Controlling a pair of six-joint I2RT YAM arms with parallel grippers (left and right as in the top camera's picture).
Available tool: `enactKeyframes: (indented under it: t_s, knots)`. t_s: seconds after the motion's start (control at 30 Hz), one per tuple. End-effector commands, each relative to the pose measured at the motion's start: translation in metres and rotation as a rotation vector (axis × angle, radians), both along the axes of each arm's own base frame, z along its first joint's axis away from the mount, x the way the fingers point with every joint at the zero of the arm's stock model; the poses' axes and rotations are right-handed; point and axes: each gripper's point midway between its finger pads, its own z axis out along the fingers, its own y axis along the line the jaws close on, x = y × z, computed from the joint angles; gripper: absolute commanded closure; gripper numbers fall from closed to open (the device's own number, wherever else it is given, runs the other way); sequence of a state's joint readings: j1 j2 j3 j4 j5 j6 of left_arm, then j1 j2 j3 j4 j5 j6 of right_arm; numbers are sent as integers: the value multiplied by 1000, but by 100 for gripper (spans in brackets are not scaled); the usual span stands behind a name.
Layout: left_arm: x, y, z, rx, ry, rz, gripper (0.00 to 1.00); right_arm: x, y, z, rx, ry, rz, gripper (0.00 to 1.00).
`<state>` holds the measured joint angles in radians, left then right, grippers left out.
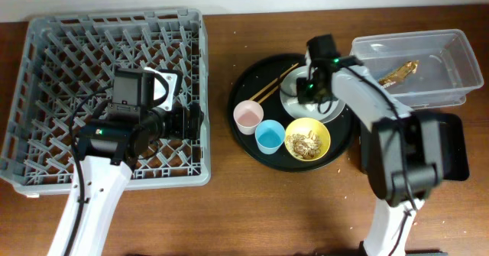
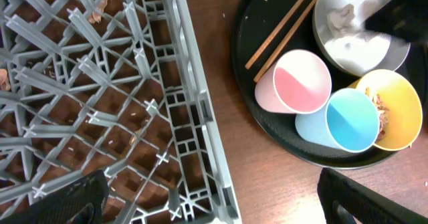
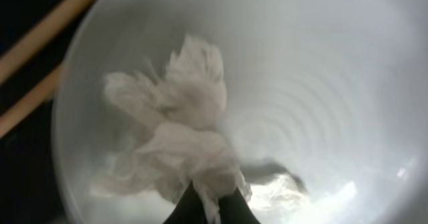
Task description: Sort waste into correct bins and load items into the dishwasher rack
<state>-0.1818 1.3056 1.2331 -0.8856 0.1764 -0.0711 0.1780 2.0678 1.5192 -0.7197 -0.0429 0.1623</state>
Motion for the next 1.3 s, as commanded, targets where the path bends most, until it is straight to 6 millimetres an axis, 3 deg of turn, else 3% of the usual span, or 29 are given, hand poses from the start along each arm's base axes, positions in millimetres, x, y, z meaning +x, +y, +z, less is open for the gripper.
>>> enactKeyframes:
  t_s: [0.0,0.03,0.07,0.13,0.2,0.23,0.27,0.3,0.37,0.43,0.47,0.5,0.57,0.6,0.63,0.7,0.8,0.9,0.97,1.07,1.13,1.17,1.2,1.27]
  knots:
    - [2,-2,5,-4,-13,-15,1,27,-50,145,94,-313,-226,96]
    - [2,-2,5,-4,-13,-15,1,28,-83,163,116,-355,-342,96]
    - [2,-2,5,-4,-13,-15,1,28,-102,164,122,-361,-403,96]
    - [2,-2,5,-4,-13,-15,1,30,-160,150,113,-351,-549,96]
    - [2,-2,5,-4,-13,-15,1,40,-203,128,98,-359,-627,96]
    - [2,-2,5,-4,-13,-15,1,47,-215,119,105,-373,-628,67]
    - [2,-2,5,-4,-13,-15,1,53,-207,120,145,-386,-504,32]
    - [2,-2,5,-4,-13,-15,1,52,-195,130,197,-395,-442,3]
    - [2,-2,5,-4,-13,-15,1,31,-168,166,257,-395,-390,0]
    - [2,-2,5,-4,-13,-15,1,-1,-133,187,315,-331,-335,6]
    - [2,-2,5,-4,-13,-15,1,-33,-103,188,324,-225,-300,20]
    - [2,-2,5,-4,-13,-15,1,-53,-82,182,326,-137,-265,29]
    - [2,-2,5,-4,-13,-15,1,-95,-30,158,296,63,-139,38]
    - [2,-2,5,-4,-13,-15,1,-107,-13,146,265,118,-89,41]
    - [2,-2,5,-4,-13,-15,1,-122,18,130,239,165,2,42]
    - [2,-2,5,-4,-13,-15,1,-134,64,110,216,162,143,42]
    - [2,-2,5,-4,-12,-15,1,-126,84,76,119,72,169,42]
    - [2,-2,5,-4,-11,-15,1,-119,76,45,71,45,147,43]
    - [4,-2,6,-6,-19,-15,1,-119,78,36,79,50,150,66]
    - [0,-17,10,-81,-12,-69,1,-122,91,39,152,64,174,92]
    - [0,-18,10,-136,19,-2,1,-128,90,52,166,79,174,96]
    - [0,-16,11,-192,50,83,1,-131,86,72,163,73,185,96]
    - [4,-15,17,-285,68,138,1,-136,85,99,176,58,233,96]
    - [9,-27,49,-526,33,22,1,-147,95,166,299,-27,373,96]
